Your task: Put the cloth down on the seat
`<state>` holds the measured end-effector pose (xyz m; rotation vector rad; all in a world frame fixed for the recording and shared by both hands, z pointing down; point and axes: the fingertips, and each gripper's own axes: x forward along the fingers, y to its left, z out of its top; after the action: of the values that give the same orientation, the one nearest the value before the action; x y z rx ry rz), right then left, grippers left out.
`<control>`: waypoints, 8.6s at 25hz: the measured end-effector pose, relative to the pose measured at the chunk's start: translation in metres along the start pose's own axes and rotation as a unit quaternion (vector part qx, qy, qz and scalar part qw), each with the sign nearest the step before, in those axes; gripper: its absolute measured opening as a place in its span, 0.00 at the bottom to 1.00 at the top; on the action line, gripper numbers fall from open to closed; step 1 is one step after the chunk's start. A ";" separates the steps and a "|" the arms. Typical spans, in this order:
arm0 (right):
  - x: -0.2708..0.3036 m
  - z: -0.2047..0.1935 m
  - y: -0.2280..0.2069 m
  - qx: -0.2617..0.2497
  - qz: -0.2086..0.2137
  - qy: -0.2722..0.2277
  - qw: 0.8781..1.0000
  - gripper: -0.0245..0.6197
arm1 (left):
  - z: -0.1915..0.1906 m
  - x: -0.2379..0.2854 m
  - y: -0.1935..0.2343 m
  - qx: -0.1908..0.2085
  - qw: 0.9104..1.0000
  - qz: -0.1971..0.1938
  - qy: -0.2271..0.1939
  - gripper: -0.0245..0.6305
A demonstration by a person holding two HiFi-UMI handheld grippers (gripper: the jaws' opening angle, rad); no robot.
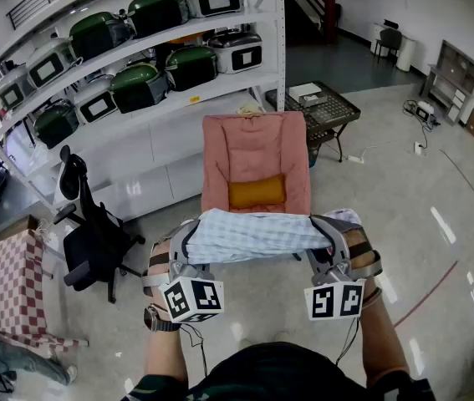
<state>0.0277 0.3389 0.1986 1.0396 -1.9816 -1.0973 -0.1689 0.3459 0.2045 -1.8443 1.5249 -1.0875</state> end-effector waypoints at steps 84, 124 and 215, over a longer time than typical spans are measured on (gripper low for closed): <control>0.298 -0.214 0.012 0.055 0.094 0.147 0.983 0.25 | -0.038 0.380 -0.088 -0.073 0.972 -0.224 0.018 0.14; 0.525 -0.548 0.319 0.102 0.396 0.202 0.890 0.26 | -0.220 0.668 -0.443 -0.175 0.847 -0.435 0.248 0.14; 0.405 -0.249 -0.064 0.506 0.028 0.019 0.862 0.05 | 0.017 0.461 0.018 -0.514 0.838 -0.167 -0.077 0.05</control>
<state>0.0543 -0.1259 0.3154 1.4446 -2.5572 0.1120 -0.1423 -0.1054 0.3000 -2.8880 1.9052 -0.1318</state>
